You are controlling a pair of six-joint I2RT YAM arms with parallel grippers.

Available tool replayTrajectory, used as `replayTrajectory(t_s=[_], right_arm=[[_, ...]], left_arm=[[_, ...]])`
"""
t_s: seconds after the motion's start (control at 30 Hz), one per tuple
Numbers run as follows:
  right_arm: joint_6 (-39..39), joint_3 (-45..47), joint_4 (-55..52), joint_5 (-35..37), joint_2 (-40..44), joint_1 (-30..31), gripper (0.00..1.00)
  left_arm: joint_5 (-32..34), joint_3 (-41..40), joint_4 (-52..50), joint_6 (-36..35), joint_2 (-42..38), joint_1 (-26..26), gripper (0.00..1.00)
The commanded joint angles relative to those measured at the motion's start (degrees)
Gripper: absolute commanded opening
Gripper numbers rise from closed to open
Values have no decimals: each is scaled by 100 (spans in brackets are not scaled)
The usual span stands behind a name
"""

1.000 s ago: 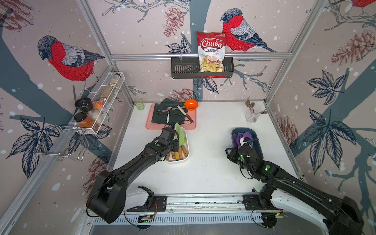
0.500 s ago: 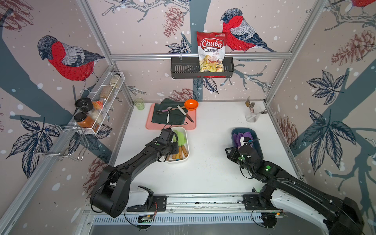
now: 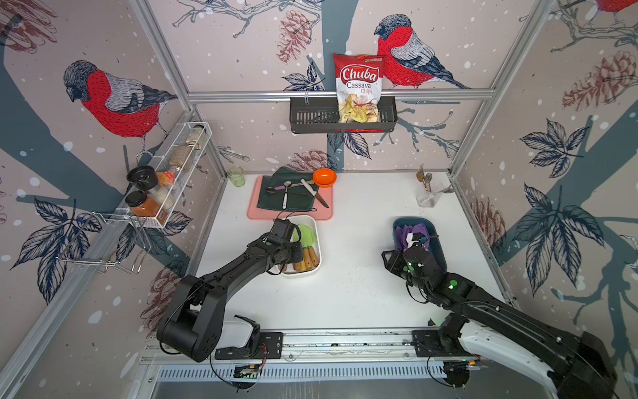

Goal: Sort the small shovels by color and place them into the storage box
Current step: Place the shovel in the storage box, then move the storage box to the center of the board.

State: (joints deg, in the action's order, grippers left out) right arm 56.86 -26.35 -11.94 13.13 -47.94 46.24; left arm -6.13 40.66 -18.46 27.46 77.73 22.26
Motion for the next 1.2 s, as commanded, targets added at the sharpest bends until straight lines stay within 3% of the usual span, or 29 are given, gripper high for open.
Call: replayTrajectory(t_s=[0.0, 0.17, 0.3, 0.37, 0.57, 0.67, 0.87, 1.17], right_arm=[[-57, -19, 154, -27, -5, 6, 51], [-254, -125, 128, -80, -38, -97, 52], [-788, -464, -240, -452, -224, -627, 53], [-1158, -664, -545, -654, -366, -1107, 55], [-2300, -974, -829, -1727, -872, -2977, 56], [-2693, -1118, -809, -2182, -1239, -3490, 56], [-2941, -1236, -332, -2871, -1944, -3422, 55], [-3111, -1609, -86, -2675, -3056, -2886, 55]], left_arm=[[70, 52, 20, 27, -8, -58, 36], [121, 114, 112, -194, -288, -143, 48], [377, 85, 313, -506, -695, -268, 59], [444, 11, 466, -661, -938, -437, 63], [223, -368, 921, -890, -1457, -993, 63], [181, -417, 930, -907, -1496, -1109, 63], [172, -456, 1028, -941, -1447, -1162, 65], [176, -554, 1103, -926, -1349, -1294, 64]])
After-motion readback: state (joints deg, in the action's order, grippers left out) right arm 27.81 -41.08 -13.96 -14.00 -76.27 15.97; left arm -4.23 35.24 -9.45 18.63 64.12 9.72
